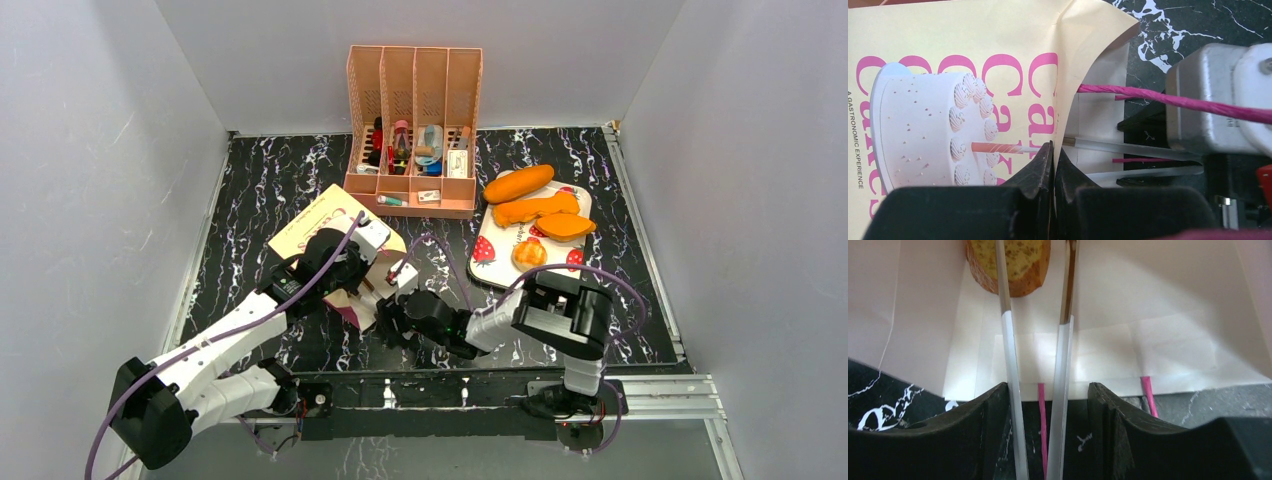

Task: Take the fake bread out of the paper bag
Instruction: Pick up the clamp from the paper bag.

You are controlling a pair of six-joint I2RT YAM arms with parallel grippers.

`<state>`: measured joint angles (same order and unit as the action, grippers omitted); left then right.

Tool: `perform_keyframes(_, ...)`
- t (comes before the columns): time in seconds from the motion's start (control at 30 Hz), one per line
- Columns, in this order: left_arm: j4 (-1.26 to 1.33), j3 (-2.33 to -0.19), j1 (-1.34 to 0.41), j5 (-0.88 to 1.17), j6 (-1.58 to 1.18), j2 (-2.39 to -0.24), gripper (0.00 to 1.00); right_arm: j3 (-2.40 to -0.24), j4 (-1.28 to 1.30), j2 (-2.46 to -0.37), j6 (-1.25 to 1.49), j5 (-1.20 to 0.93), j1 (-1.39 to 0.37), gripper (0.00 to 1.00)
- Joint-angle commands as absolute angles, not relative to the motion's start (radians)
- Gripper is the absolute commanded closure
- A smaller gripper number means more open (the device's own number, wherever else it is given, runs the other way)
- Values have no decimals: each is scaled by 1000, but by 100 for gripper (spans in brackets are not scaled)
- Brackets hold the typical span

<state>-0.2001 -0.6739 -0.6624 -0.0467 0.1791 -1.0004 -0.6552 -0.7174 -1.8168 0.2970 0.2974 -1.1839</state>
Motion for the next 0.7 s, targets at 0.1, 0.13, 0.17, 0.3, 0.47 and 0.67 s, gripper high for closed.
perform_keyframes(0.1, -216, -704, -658, 0, 169, -981, 100, -738, -919, -1913, 271, 324, -1189, 46)
perform_keyframes(0.13, -216, -705, -658, 1, 169, -981, 100, -740, -932, -1923, 273, 318, -1189, 46)
perform_keyframes(0.17, -216, -703, -658, 4, 169, -982, 100, -743, -940, -1934, 276, 315, -1189, 46)
perform_keyframes(0.3, -217, -706, -657, 9, 172, -985, 100, -749, -966, -1968, 296, 303, -1187, 51)
perform_keyframes(0.47, -222, -710, -651, 9, 169, -976, 100, -755, -968, -2009, 337, 261, -1169, 61)
perform_keyframes(0.67, -239, -712, -639, -14, 165, -928, 100, -746, -943, -1971, 360, 232, -1161, 70)
